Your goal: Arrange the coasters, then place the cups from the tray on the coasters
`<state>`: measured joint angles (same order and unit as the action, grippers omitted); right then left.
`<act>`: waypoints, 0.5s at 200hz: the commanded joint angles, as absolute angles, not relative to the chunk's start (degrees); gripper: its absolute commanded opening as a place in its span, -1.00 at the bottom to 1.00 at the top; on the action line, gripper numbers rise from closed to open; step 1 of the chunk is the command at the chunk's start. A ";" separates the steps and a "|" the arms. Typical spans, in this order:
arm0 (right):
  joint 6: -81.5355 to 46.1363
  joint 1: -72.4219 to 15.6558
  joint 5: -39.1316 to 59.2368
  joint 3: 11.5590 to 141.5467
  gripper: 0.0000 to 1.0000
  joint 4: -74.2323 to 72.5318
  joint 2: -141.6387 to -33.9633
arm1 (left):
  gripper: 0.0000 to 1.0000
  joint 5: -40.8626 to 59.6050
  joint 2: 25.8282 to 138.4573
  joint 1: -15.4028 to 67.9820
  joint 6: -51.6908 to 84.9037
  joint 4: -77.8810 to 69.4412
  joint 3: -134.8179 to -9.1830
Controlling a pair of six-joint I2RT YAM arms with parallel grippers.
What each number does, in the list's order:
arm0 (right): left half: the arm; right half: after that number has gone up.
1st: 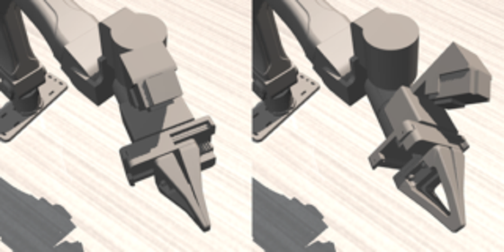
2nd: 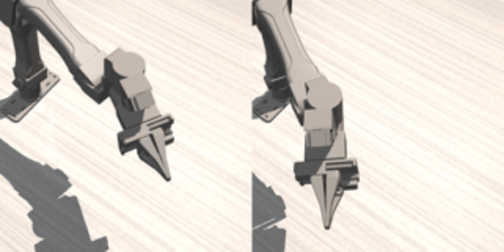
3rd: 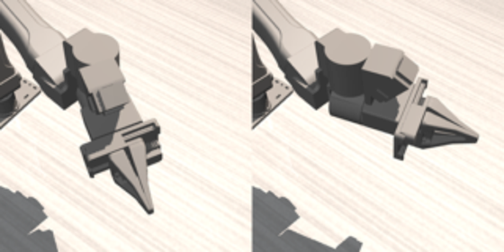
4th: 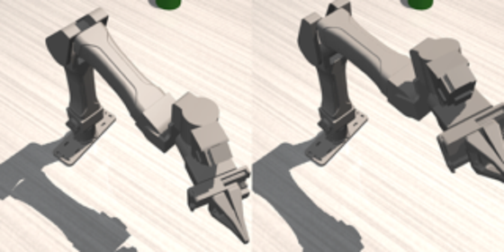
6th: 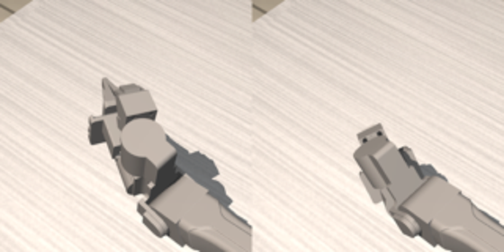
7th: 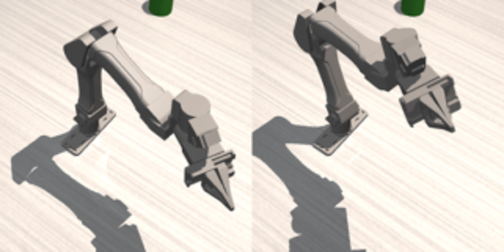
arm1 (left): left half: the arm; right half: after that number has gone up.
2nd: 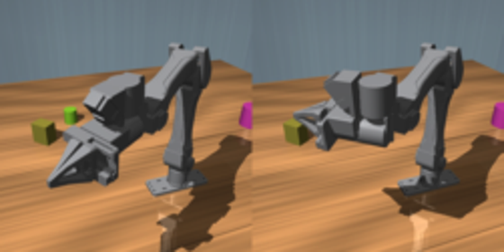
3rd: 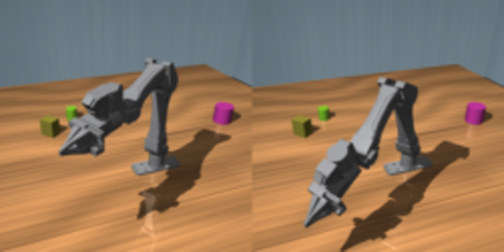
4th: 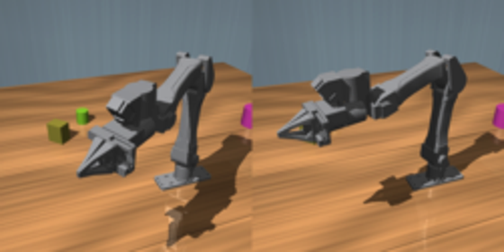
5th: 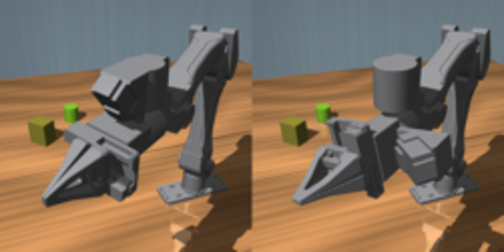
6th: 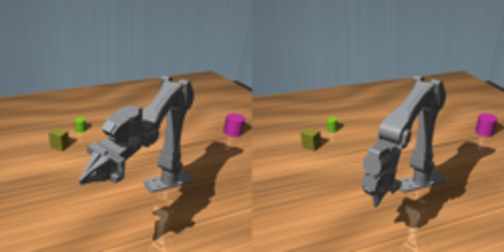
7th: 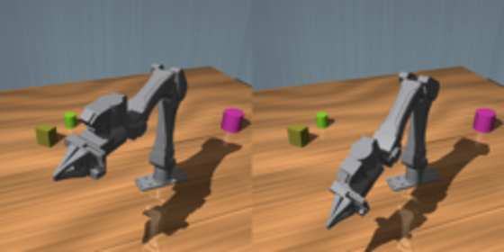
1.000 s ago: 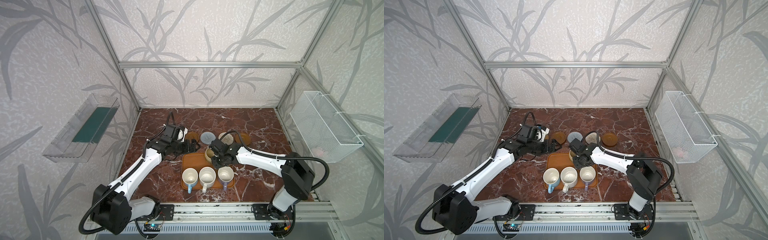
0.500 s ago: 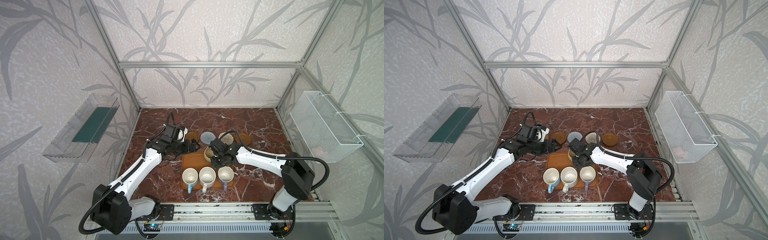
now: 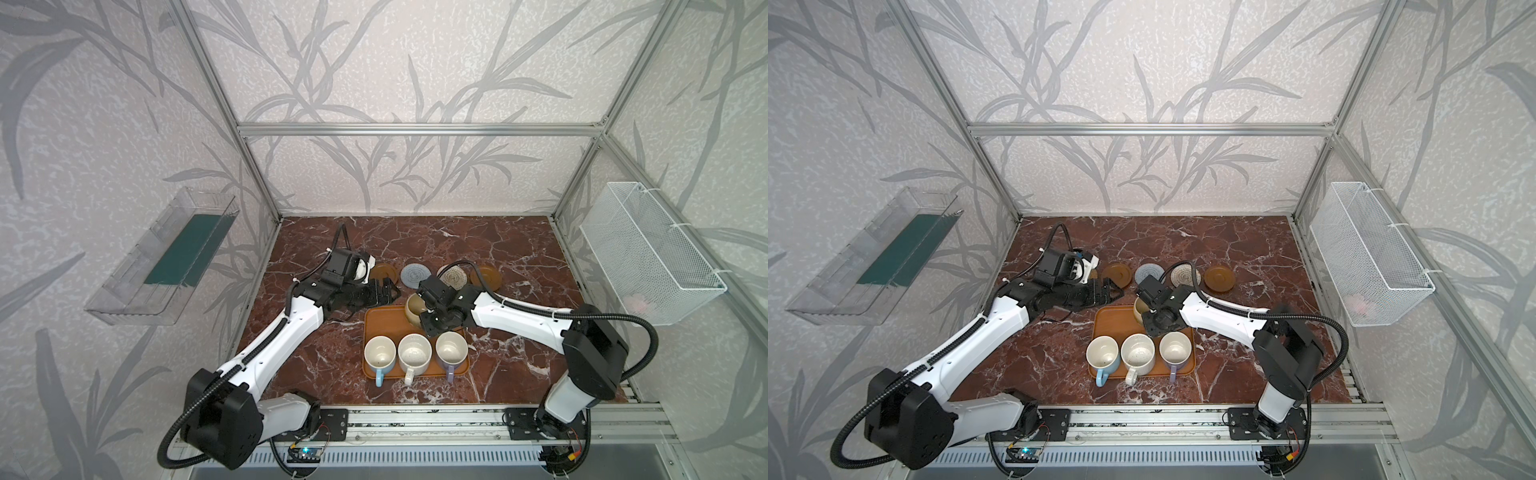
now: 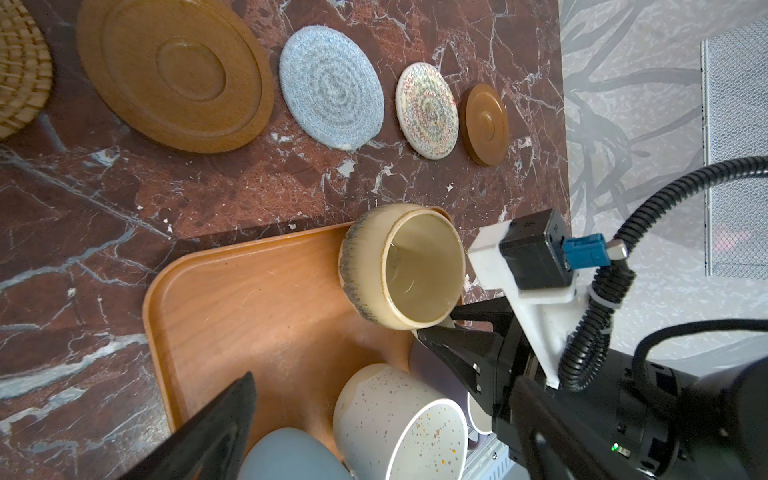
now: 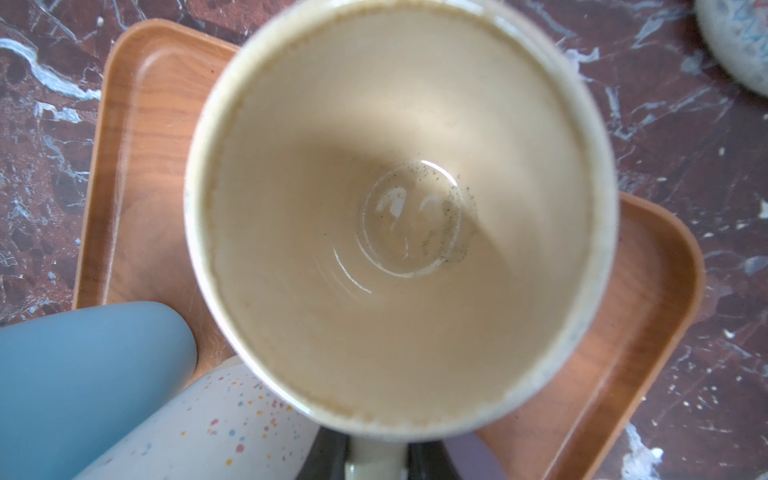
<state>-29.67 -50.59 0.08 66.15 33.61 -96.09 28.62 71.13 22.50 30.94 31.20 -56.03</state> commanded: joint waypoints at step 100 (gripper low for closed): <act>-28.42 -50.67 -2.09 68.08 -1.00 27.94 -90.52 | 0.94 33.73 70.05 22.50 35.17 24.23 -55.47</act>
<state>-28.86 -50.59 -0.05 66.41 32.34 -95.18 32.16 71.13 22.50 33.28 27.09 -56.03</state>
